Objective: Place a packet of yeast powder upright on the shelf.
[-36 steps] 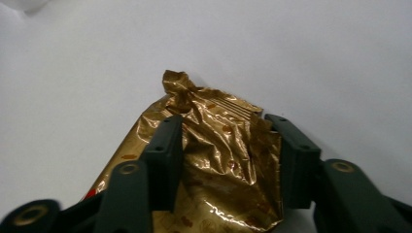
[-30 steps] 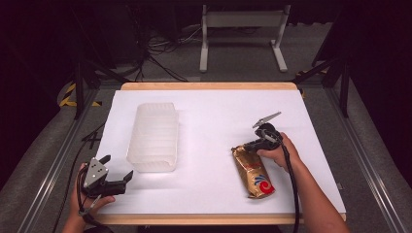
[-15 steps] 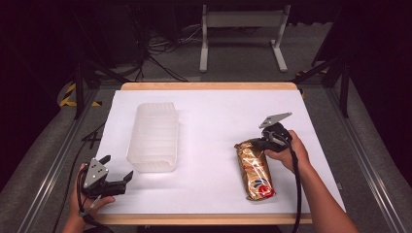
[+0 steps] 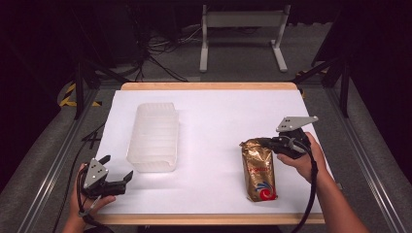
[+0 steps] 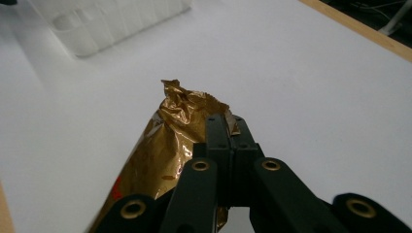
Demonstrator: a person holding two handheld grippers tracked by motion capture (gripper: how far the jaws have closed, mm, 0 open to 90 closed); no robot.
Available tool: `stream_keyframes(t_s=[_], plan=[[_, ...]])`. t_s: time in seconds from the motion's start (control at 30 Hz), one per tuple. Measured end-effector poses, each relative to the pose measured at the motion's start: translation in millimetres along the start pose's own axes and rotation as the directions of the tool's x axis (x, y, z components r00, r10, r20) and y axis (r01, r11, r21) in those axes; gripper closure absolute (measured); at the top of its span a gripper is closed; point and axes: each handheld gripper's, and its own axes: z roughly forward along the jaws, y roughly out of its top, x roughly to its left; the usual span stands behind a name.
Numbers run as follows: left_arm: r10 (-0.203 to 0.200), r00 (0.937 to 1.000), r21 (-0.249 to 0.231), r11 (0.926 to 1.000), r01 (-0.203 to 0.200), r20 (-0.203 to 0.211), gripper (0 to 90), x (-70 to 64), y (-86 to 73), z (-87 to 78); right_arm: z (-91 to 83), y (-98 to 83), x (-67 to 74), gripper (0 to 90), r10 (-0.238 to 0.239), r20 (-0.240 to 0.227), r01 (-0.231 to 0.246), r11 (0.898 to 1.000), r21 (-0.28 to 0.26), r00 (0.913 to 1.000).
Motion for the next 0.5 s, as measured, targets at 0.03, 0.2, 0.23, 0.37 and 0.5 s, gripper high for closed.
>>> stream_keyframes(t_s=[0.03, 0.2, 0.23, 0.37, 0.5], plan=[[0.0, 1.0, 0.0, 1.0, 0.0, 0.0, 5.5, -0.1, 0.0, -0.3, -3.4, 1.0, 2.4, 89.7, -0.004, -0.001, 0.004, 1.0, -0.011, 1.0], [-0.006, 1.0, -0.004, 1.0, 0.006, 0.0, 5.5, 0.2, -0.8, -1.4, -14.2, 6.8, 10.4, 89.7, -0.022, -0.001, 0.022, 0.999, -0.044, 0.9998], [-0.005, 1.0, -0.003, 1.0, 0.005, 0.001, 5.5, 0.2, -0.8, -1.4, -16.0, 8.7, 12.0, 89.8, -0.028, -0.002, 0.028, 0.998, -0.05, 0.9996], [-0.003, 1.0, -0.003, 1.0, 0.003, 0.002, 5.5, 0.5, -0.8, -1.1, -21.6, 17.3, 19.0, 89.8, -0.046, -0.004, 0.046, 0.996, -0.074, 0.9989], [-0.002, 1.0, -0.002, 1.0, 0.002, 0.002, 5.4, 0.6, -0.9, -1.0, -22.8, 24.2, 24.0, 89.8, -0.062, -0.012, 0.061, 0.994, -0.088, 0.998]])
